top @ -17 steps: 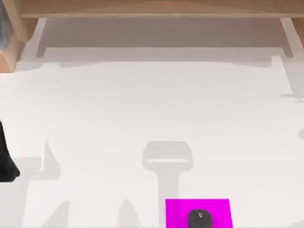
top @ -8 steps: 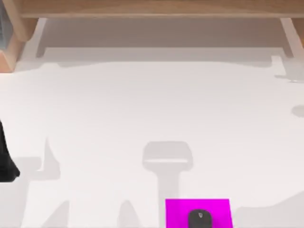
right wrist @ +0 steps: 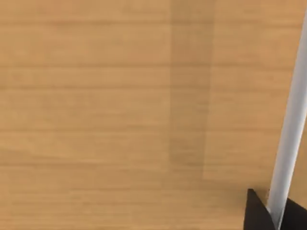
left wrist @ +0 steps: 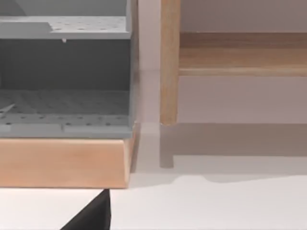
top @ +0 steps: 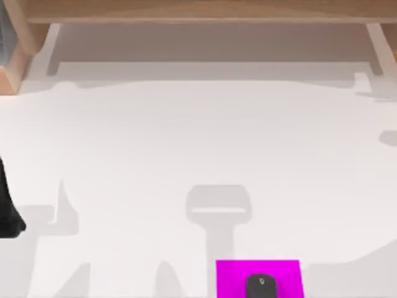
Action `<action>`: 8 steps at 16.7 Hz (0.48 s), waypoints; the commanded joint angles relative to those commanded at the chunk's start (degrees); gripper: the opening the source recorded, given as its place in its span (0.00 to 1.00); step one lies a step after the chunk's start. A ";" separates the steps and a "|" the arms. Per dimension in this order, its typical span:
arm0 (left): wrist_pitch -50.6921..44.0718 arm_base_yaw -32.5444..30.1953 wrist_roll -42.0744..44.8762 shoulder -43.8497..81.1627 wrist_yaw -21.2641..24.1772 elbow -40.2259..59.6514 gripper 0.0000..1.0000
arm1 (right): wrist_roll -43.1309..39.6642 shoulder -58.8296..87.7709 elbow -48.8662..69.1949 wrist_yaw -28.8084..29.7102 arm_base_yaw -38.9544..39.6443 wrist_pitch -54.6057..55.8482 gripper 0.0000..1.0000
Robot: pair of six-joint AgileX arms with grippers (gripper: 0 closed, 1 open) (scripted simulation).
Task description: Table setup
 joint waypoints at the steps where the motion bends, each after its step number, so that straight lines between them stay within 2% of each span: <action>1: 0.00 0.00 0.00 0.00 0.00 0.00 1.00 | -0.05 0.82 1.30 0.36 0.34 -0.87 0.00; 8: 0.00 0.00 0.00 0.00 0.00 0.00 1.00 | -0.14 6.12 15.05 2.98 2.64 -7.83 0.00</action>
